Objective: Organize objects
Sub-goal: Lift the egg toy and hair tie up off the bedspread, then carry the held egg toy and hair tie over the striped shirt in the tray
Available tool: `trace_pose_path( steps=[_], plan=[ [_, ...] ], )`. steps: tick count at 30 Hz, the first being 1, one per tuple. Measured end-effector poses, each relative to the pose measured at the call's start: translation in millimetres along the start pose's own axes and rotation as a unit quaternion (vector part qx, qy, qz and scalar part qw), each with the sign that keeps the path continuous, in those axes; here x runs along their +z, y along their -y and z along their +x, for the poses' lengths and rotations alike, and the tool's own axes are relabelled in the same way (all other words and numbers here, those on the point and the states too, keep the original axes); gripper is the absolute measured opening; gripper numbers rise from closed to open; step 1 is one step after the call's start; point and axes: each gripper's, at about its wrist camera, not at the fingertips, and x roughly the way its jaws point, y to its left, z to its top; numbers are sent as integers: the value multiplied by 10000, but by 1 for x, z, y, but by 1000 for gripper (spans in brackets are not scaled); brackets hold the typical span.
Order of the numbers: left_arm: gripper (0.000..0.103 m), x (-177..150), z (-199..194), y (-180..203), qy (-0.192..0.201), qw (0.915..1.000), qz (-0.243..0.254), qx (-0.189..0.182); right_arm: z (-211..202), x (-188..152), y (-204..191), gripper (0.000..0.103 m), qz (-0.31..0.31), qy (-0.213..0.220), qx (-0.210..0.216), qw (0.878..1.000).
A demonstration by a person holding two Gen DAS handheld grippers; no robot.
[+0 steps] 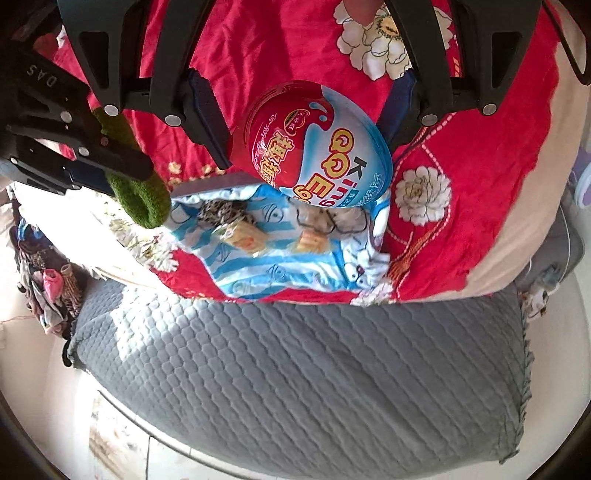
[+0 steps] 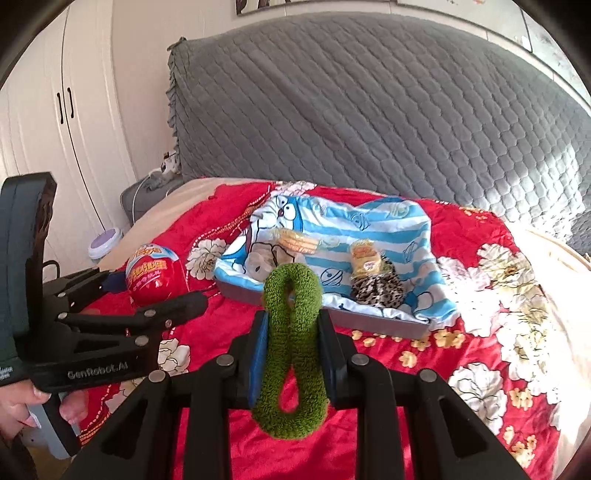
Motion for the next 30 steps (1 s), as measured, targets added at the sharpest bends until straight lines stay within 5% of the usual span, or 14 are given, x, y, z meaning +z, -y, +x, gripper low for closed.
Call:
trace_pose_path(
  steps=[14, 30],
  plan=[
    [76, 29, -21, 31, 268, 9993, 236, -82, -47, 17, 15, 26, 42, 502, -127, 9986],
    [76, 60, 42, 39, 174, 9994, 288, 13, -7, 44, 40, 26, 90, 625, -126, 9979]
  ],
)
